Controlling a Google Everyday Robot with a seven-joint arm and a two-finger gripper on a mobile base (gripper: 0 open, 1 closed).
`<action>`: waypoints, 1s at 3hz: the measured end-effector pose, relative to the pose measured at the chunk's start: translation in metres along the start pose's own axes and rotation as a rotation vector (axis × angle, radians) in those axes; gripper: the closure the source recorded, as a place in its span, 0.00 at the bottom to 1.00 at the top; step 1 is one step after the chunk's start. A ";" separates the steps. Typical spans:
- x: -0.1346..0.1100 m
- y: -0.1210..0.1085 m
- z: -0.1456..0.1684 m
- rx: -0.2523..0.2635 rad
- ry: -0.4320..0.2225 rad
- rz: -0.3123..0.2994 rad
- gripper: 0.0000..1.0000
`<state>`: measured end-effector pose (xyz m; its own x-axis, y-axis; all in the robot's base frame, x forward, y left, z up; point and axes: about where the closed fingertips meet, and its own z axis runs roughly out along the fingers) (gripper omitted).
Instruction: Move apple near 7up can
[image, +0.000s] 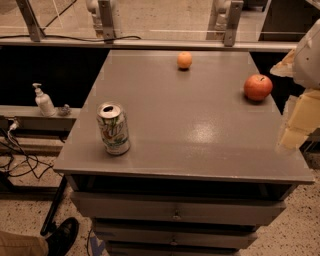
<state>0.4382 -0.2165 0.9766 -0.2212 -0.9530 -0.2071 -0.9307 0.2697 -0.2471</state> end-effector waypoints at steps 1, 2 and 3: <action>0.000 0.000 0.000 0.000 0.000 0.000 0.00; 0.009 -0.017 0.005 0.048 -0.020 -0.010 0.00; 0.028 -0.056 0.017 0.130 -0.053 -0.018 0.00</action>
Offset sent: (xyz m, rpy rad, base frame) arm 0.0466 -0.0375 -0.0103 0.0173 -0.1355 0.0145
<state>0.4887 -0.2555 0.9689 -0.1856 -0.9501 -0.2506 -0.8882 0.2713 -0.3709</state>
